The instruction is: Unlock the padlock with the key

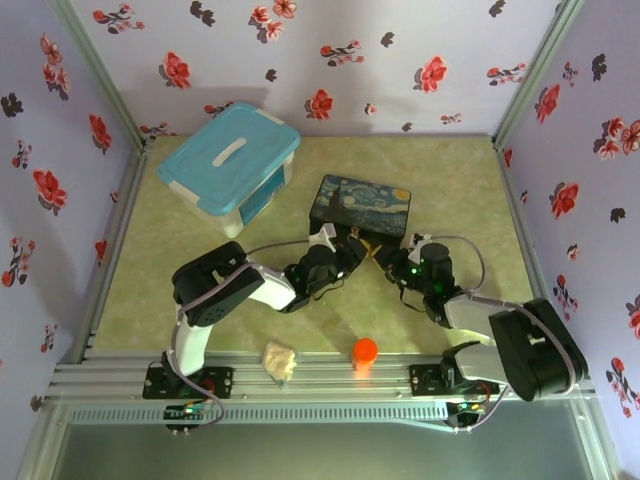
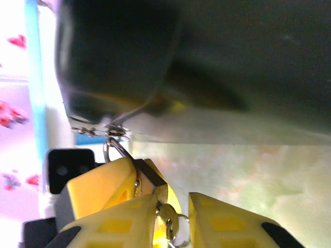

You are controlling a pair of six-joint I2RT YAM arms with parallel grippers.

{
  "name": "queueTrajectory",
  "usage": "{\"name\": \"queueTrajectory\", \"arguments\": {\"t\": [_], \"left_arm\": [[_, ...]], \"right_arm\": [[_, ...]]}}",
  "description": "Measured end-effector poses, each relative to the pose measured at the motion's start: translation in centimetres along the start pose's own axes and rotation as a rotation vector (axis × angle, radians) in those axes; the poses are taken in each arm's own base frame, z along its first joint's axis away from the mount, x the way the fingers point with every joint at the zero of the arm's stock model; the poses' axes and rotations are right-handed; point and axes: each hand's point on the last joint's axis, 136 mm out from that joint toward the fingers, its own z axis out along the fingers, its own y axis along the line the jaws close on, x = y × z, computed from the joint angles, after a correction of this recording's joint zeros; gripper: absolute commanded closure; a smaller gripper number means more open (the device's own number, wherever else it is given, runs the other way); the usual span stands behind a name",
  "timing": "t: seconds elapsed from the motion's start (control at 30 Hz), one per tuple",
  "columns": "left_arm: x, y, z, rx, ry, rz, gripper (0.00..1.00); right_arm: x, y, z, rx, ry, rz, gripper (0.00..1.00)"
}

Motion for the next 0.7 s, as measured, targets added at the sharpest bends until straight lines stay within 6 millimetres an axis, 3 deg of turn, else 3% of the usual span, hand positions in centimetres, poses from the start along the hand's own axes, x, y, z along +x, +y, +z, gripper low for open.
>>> {"name": "queueTrajectory", "arguments": {"t": [0.33, 0.57, 0.7], "left_arm": [[1.1, 2.7, -1.8, -0.087, 0.057, 0.022, 1.00], [0.4, 4.0, -2.5, -0.116, 0.053, 0.019, 1.00], [0.0, 3.6, -3.0, -0.112, 0.054, 0.016, 1.00]], "right_arm": [[2.4, -1.7, -1.5, 0.160, 0.084, -0.268, 0.65], [6.0, -0.8, -2.4, 0.241, 0.085, -0.727, 0.48], [4.9, -0.1, -2.8, 0.254, -0.013, -0.907, 0.49]]}}
